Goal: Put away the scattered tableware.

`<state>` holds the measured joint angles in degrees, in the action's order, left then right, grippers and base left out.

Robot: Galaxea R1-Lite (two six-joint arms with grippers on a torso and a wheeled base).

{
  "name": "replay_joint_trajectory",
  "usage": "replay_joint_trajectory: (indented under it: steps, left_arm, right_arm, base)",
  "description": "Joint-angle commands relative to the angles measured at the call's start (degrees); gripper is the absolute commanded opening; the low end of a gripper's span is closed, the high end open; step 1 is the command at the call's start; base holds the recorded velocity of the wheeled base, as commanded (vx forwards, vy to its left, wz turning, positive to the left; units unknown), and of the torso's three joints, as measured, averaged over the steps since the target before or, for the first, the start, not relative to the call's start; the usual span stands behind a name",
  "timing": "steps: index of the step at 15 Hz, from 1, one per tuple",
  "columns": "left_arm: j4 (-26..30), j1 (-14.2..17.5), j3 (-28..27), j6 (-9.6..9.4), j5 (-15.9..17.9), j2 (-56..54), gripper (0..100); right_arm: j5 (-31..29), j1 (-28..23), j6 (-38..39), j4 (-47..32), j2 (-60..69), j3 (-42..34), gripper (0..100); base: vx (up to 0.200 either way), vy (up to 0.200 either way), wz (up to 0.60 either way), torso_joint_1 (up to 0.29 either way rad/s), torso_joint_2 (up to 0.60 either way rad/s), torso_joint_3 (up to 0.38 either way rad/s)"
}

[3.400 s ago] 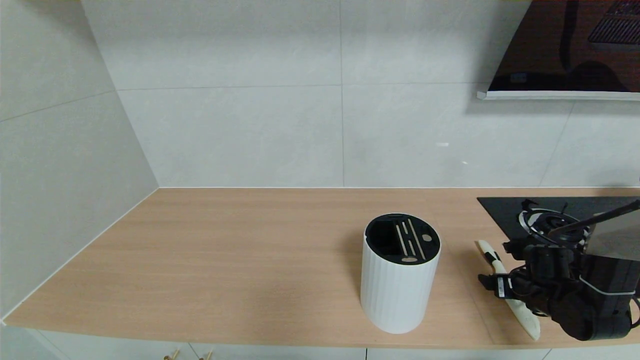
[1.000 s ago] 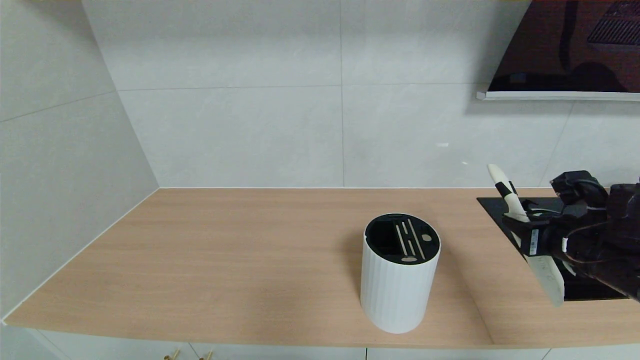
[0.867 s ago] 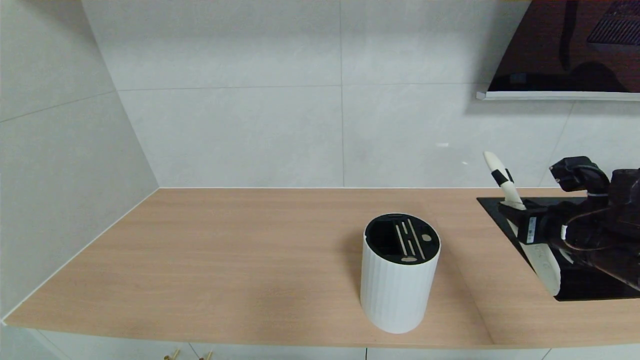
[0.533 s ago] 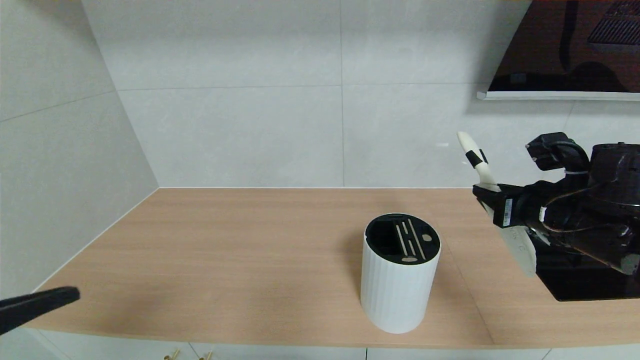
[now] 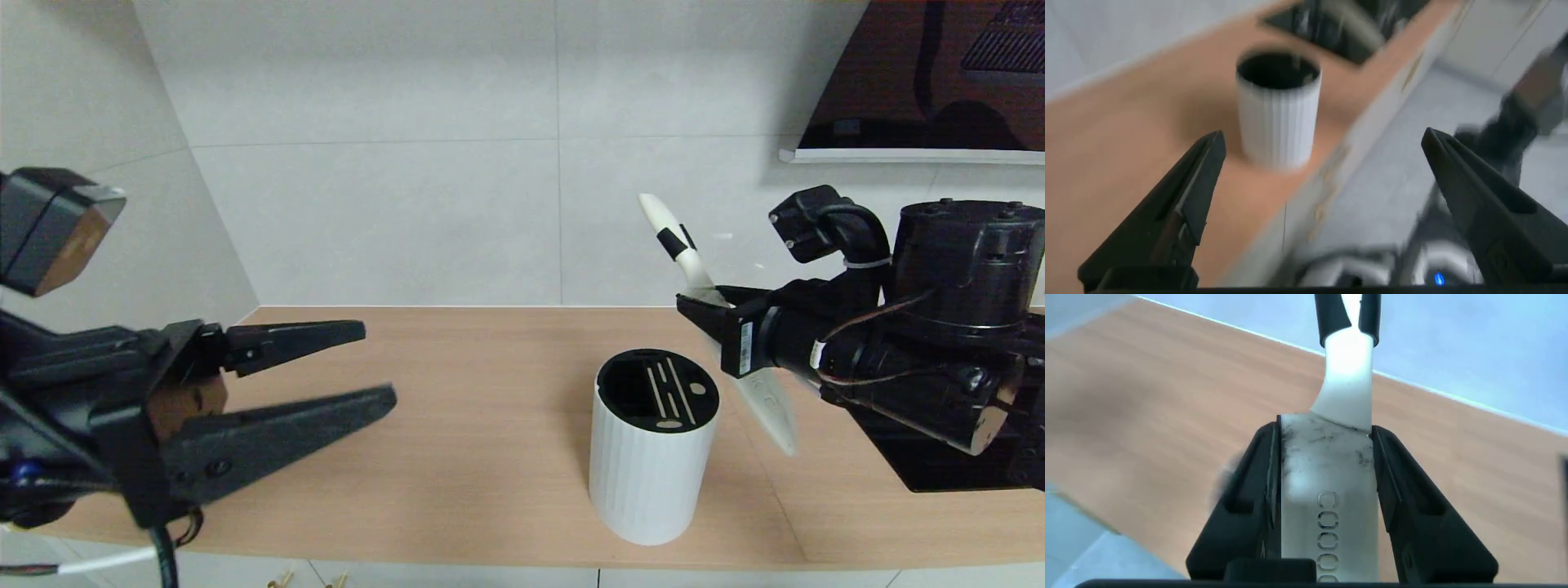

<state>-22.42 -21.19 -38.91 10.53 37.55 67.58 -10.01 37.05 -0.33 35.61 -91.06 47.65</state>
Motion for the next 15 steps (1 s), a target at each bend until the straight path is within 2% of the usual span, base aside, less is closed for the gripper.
replay_joint_trajectory:
  steps: [1,2,3,4,5,8,9,10,12,15]
  left_arm:
    - [-8.0,-3.3,-0.4,9.07,0.1,8.2,100]
    - [-13.4,-4.7,0.1,14.96,0.1,10.6,100]
    - [-15.6,-5.4,0.2,17.24,0.1,11.9,100]
    - [-21.2,-6.1,1.0,22.6,0.1,14.0,100]
    - [-25.0,-6.5,1.8,25.94,0.1,15.4,100]
    - [-33.6,-7.3,2.2,32.45,-1.3,19.7,100]
    - [-36.1,-7.9,2.1,34.29,-3.8,21.2,100]
    - [-38.4,-9.0,1.7,34.99,-6.5,22.8,100]
    - [-42.1,-11.1,1.2,34.99,-11.7,26.0,100]
    - [-42.9,-12.4,1.2,34.99,-12.5,27.8,100]
  right_arm:
    - [-0.8,3.4,0.1,-0.2,-0.1,-0.6,0]
    - [-2.3,5.5,0.2,0.2,0.4,-1.1,0]
    - [-2.8,6.4,0.3,0.2,0.4,-1.2,0]
    - [-3.5,9.3,2.4,0.3,0.4,-1.1,0]
    - [-3.7,11.1,4.1,0.3,0.4,-0.9,0]
    - [-4.1,14.3,5.3,0.3,-0.7,-0.6,0]
    - [-4.1,14.6,6.0,0.6,-1.1,-0.4,0]
    - [-4.1,15.2,7.6,1.0,-1.4,0.2,0]
    - [-4.1,16.0,9.7,1.0,-1.7,1.0,0]
    - [-4.1,16.7,10.0,1.0,-2.5,0.9,0]
  base:
    - [0.0,0.0,0.0,0.0,0.0,0.0]
    - [0.0,0.0,0.0,0.0,0.0,0.0]
    - [0.0,0.0,0.0,0.0,0.0,0.0]
    - [0.0,0.0,0.0,0.0,0.0,0.0]
    - [0.0,0.0,0.0,0.0,0.0,0.0]
    - [0.0,0.0,0.0,0.0,0.0,0.0]
    - [0.0,0.0,0.0,0.0,0.0,0.0]
    - [0.0,0.0,0.0,0.0,0.0,0.0]
    - [0.0,0.0,0.0,0.0,0.0,0.0]
    - [0.0,0.0,0.0,0.0,0.0,0.0]
